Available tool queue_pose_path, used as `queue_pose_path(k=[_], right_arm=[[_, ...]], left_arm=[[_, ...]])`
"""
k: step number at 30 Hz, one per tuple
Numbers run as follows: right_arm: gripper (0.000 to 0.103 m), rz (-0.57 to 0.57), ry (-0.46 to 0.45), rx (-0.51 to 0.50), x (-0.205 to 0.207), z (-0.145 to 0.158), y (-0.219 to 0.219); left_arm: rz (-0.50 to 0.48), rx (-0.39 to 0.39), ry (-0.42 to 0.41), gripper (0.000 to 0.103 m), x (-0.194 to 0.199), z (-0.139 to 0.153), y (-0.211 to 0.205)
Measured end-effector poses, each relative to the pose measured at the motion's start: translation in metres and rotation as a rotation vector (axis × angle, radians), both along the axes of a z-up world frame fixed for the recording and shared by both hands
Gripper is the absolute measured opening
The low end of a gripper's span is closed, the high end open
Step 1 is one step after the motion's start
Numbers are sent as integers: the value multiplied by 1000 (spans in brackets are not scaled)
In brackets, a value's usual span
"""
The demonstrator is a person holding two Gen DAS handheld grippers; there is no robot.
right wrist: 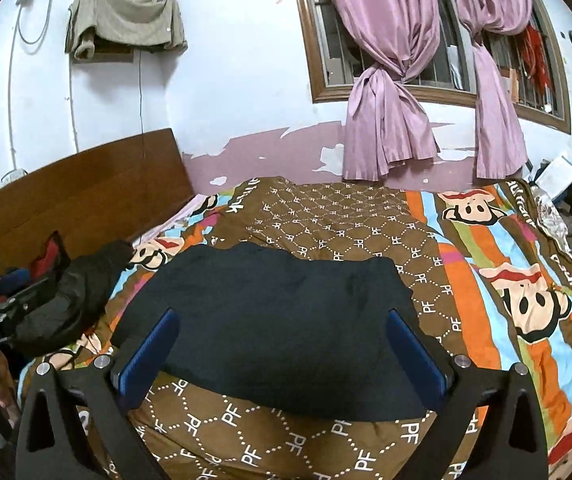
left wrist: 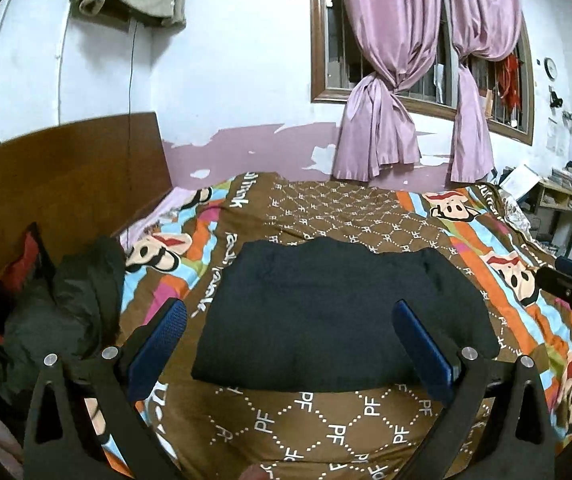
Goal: Fold large clothes
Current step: 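Lower the folded jacket onto the bedspread and open both tools, then pull both tools back away from the folded black jacket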
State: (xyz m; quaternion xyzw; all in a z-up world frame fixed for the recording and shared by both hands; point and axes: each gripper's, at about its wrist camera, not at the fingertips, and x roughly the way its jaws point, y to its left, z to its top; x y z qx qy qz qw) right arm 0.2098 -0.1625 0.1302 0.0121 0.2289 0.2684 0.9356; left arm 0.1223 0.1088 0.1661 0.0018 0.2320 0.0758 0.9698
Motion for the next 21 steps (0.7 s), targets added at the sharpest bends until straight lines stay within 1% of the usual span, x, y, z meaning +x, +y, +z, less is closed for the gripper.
queue_pose_path(k=[5, 12, 18, 21], right_arm=[[103, -26, -43, 20, -18, 0, -4], [103, -25, -145, 16, -52, 0, -3], [103, -25, -183, 42, -75, -10, -4], [103, -36, -199, 54, -87, -18, -5]], left_arm=[[-3, 10, -38, 101, -16, -2, -1], [0, 19, -81, 101, -35, -6, 3], [3, 29, -122, 101, -55, -12, 2], [2, 39, -126, 101, -62, -18, 2]])
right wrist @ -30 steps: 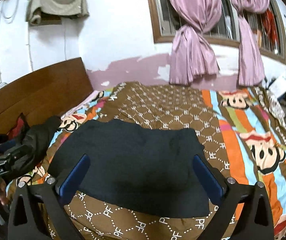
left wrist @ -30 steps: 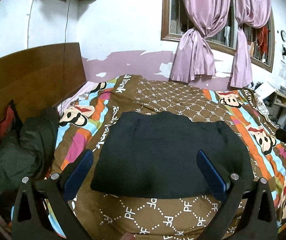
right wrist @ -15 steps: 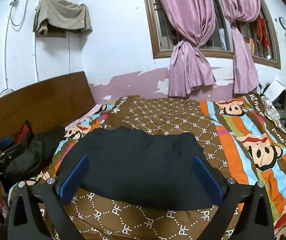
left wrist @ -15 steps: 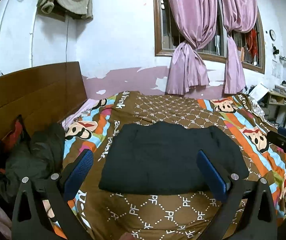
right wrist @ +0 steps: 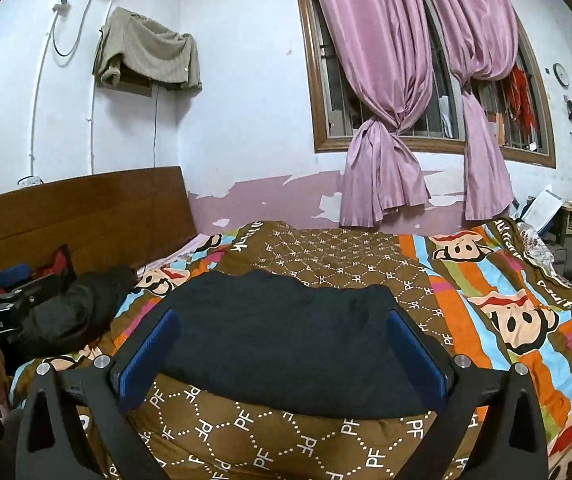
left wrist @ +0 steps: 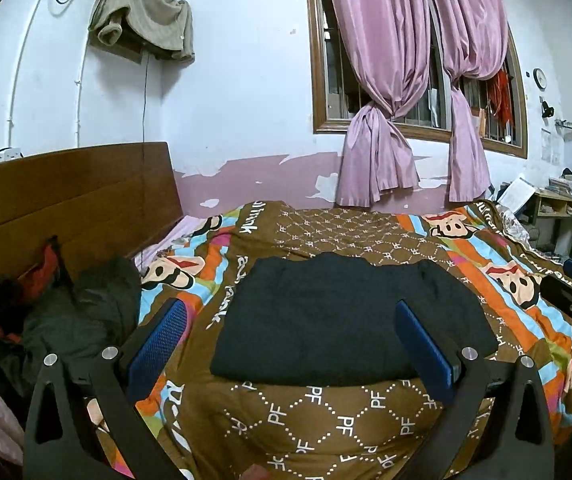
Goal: Fold large clothes
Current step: 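Pull both tools back away from the folded black jacket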
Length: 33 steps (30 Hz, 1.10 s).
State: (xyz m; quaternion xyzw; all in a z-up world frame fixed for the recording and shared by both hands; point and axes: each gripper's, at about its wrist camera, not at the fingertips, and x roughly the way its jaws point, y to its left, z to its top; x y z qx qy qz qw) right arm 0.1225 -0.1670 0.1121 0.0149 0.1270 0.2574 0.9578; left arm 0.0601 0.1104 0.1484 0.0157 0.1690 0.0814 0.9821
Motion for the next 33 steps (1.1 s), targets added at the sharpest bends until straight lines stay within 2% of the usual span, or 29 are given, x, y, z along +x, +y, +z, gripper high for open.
queue_pose_path(k=[5, 16, 24, 33], right_arm=[[103, -20, 14, 25, -12, -14, -3], [103, -39, 32, 2, -29, -41, 1], [103, -55, 68, -9, -32, -56, 5], [103, -53, 110, -32, -31, -71, 9]], left_arm=[[-17, 4, -8, 101, -13, -13, 0], [-15, -8, 6, 101, -33, -42, -2], [-8, 30, 16, 101, -38, -60, -10], [1, -17, 61, 101, -35, -85, -4]])
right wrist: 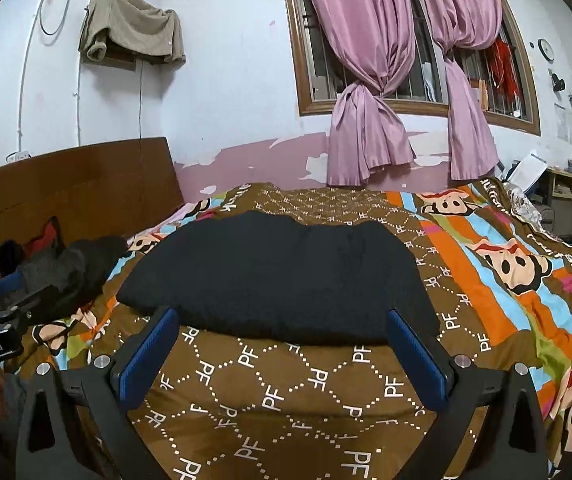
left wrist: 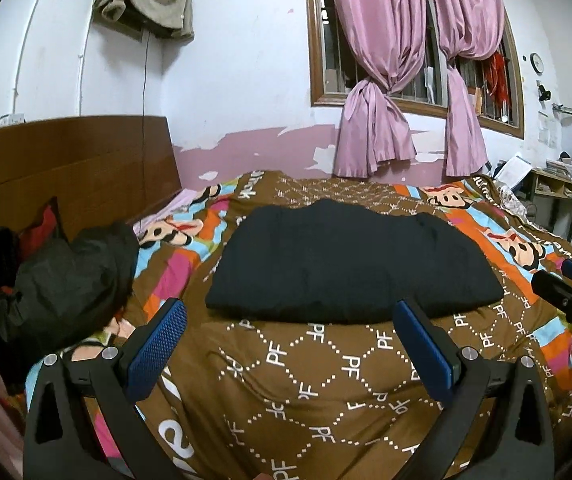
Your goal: Fold large clothes
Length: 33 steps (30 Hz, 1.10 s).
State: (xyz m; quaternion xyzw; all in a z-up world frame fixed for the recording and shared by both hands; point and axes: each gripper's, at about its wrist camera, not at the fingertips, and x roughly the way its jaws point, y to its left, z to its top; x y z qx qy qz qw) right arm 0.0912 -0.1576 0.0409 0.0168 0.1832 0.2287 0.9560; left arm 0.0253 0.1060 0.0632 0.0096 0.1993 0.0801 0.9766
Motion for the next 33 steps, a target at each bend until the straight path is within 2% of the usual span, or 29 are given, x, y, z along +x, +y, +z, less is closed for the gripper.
queue_pose_path(k=[10, 33], right_arm=[[103, -17, 44, -11, 7, -11, -2], [103, -19, 46, -9, 7, -11, -1]], left_arm=[[1, -11, 30, 101, 3, -9, 2], [0, -11, 28, 101, 3, -10, 2]])
